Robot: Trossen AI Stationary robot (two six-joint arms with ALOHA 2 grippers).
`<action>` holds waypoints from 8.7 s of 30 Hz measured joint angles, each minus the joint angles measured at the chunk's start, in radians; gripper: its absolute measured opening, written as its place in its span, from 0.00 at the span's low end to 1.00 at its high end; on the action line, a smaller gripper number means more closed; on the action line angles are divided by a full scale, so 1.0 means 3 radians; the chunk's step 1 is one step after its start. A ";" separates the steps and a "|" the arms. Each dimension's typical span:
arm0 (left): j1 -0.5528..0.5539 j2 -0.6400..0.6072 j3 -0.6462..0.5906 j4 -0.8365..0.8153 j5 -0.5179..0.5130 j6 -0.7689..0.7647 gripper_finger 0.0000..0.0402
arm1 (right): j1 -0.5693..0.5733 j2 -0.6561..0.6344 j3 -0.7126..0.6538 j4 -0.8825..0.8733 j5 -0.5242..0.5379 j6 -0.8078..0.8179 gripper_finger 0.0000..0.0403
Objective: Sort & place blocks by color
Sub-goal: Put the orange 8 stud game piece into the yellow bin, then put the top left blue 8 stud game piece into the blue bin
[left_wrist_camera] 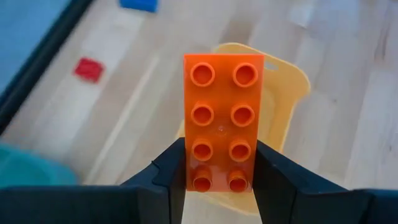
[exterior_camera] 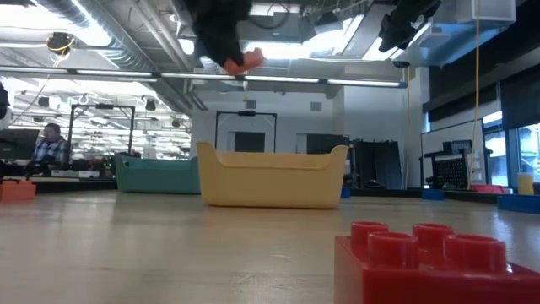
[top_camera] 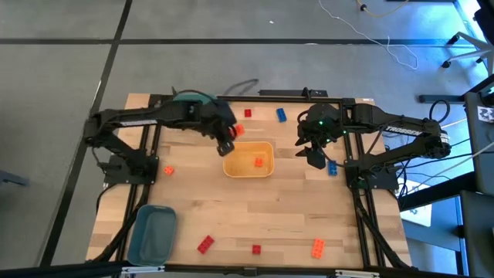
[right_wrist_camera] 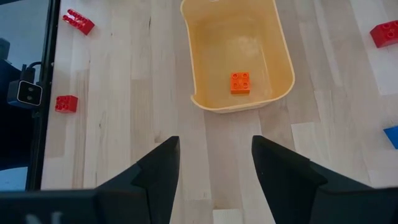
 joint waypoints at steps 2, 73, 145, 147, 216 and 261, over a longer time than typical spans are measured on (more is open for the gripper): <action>-0.0055 0.0176 0.0055 -0.0004 0.0052 0.0095 0.33 | 0.0000 0.0000 0.0000 0.0000 0.0000 0.0000 0.50; -0.0030 0.1722 0.0078 0.0341 0.0503 -0.0010 0.40 | -0.0001 0.0000 -0.0001 -0.0003 -0.0001 0.0002 0.50; 0.0018 0.0563 0.1689 -0.1690 -0.0734 -0.0184 0.41 | -0.1538 0.1702 0.0252 0.0699 0.0820 0.1317 0.50; 0.0018 0.0563 0.1689 -0.1703 -0.0734 -0.0184 0.41 | -0.1626 0.1866 0.0374 0.0699 0.0821 0.1321 0.50; 0.0004 0.0563 0.1688 -0.1758 -0.0892 0.0257 0.41 | -0.2008 0.3070 0.0824 0.0631 0.0346 0.0428 0.23; 0.0703 0.0565 0.1242 0.0491 0.1053 0.2216 0.41 | -0.0266 0.0989 0.0833 0.0576 0.2165 -0.0831 0.23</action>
